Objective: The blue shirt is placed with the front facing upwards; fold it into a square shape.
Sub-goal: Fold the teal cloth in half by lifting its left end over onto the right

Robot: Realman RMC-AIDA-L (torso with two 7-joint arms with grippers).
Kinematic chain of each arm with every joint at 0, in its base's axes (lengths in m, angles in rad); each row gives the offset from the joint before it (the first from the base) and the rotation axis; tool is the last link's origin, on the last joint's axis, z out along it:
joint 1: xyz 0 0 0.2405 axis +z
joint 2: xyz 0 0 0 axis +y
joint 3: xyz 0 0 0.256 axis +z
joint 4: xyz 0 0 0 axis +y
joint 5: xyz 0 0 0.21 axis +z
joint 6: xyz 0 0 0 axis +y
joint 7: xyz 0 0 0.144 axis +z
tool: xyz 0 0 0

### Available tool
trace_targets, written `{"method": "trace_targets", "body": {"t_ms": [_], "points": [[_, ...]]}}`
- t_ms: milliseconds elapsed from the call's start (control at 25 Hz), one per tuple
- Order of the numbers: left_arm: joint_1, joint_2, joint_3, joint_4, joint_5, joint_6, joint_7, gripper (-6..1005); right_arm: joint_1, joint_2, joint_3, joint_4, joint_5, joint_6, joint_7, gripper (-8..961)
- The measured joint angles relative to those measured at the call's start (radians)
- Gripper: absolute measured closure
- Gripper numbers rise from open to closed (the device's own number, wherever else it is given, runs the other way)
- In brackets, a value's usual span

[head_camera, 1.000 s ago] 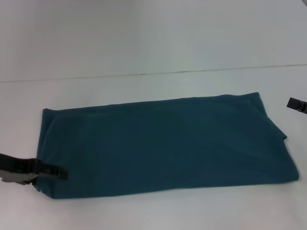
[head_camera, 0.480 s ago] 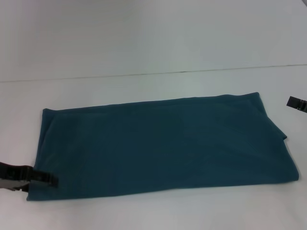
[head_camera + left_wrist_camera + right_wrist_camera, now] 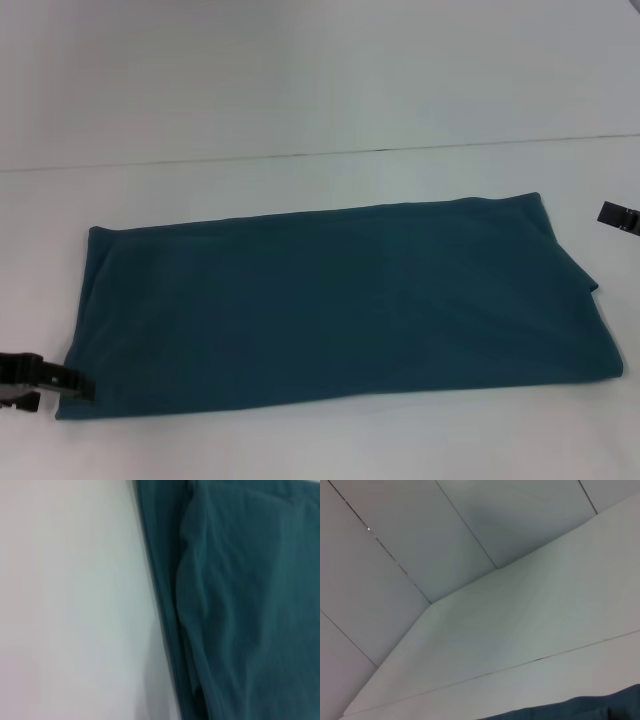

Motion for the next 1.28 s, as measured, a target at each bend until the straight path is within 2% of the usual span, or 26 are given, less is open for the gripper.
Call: {"method": "trace_targets", "body": {"t_ms": [480,1280], "points": [[0.002,-0.003,0.006,-0.003,0.013,0.076,0.002,93,-0.003,-0.007,0.000,0.000,0.007,-0.003,0.000,36],[-0.028,-0.015,0.006,-0.059,0.011,0.056,-0.028,94,-0.008,-0.008,0.001,0.000,0.011,-0.006,0.000,36]]}}
